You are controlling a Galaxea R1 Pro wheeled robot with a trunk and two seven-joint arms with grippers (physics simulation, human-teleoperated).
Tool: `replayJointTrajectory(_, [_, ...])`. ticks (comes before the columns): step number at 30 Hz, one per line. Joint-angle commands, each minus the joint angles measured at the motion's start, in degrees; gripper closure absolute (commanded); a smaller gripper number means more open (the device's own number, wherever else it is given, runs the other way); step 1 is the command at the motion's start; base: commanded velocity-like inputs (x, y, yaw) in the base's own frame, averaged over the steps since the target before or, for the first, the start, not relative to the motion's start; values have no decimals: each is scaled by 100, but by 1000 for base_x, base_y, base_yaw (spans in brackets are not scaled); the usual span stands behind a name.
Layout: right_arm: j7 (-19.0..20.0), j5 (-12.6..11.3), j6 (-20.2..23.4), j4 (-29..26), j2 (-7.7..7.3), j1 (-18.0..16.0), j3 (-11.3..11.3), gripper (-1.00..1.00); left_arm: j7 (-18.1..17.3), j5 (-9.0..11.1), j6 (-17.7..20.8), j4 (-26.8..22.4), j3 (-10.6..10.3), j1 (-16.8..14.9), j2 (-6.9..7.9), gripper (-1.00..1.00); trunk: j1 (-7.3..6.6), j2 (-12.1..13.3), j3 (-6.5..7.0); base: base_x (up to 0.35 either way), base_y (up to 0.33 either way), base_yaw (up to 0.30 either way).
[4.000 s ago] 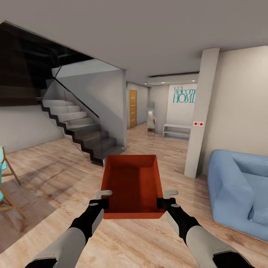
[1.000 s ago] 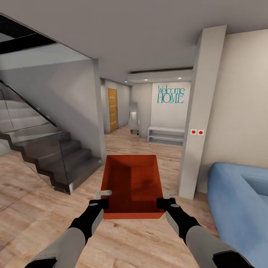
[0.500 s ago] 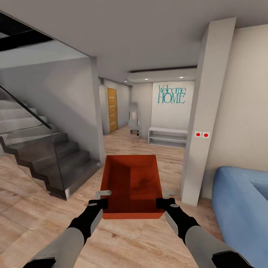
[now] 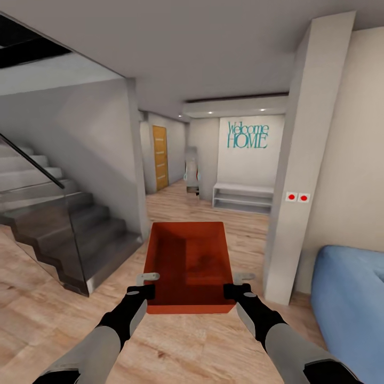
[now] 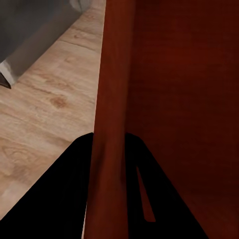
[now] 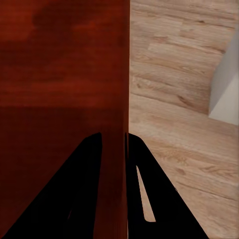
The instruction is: Move the two storage containers from the living room to the garage. In the garage, place one container on the floor and stack the other container on top of it (either order is fine).
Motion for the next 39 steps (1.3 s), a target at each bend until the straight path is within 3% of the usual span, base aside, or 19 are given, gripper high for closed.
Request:
replayJointTrajectory(1, [35,-143,32,-6,-1,4,56,100,268,145,46,-244,317,-4,-8,100,5,-4,-3,322,0,0])
replayJointTrajectory(39, [35,-143,23,-6,-1,4,56,100,268,145,46,-245,318,-4,-5,100,5,-4,-3,322,0,-30])
